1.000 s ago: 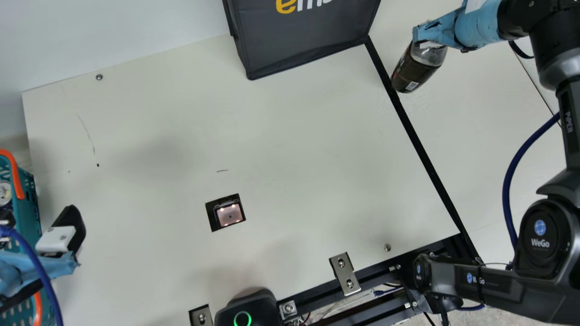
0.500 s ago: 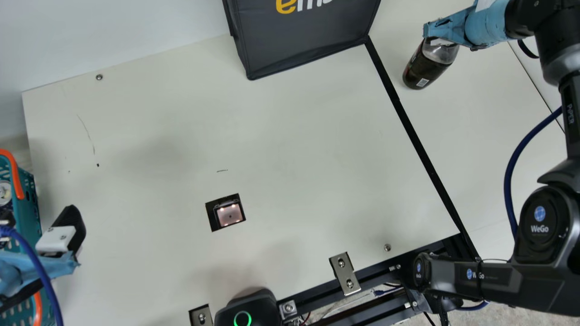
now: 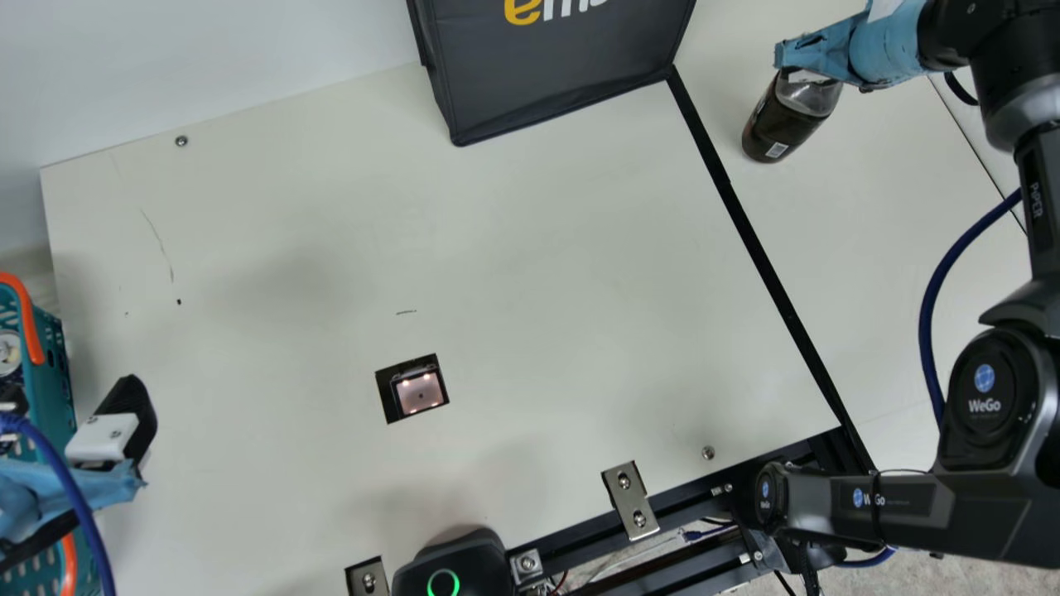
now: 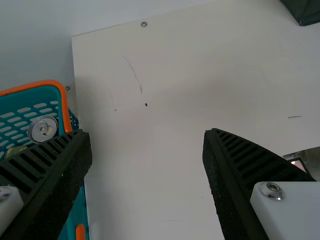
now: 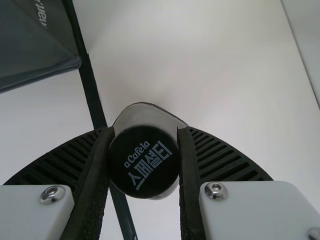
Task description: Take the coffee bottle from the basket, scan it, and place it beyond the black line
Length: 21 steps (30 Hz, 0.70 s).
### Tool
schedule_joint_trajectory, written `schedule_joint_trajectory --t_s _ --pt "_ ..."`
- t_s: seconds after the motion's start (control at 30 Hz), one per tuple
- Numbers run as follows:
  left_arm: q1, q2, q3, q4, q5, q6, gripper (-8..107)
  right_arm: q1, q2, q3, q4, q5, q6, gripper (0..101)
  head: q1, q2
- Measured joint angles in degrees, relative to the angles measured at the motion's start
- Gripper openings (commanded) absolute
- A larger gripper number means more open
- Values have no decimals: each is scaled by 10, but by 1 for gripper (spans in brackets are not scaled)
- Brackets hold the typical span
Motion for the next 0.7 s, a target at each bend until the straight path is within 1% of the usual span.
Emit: schedule_joint_trajectory --t_s 0.5,0.67,0.7 --pt "0 0 0 0 0 0 90 10 -1 19 1 -23 10 73 0 -1" --pt "0 0 0 0 0 0 90 10 -2 22 0 -21 11 90 0 -1" --pt "0 0 0 0 0 0 90 10 -3 22 0 -21 11 91 0 -1"
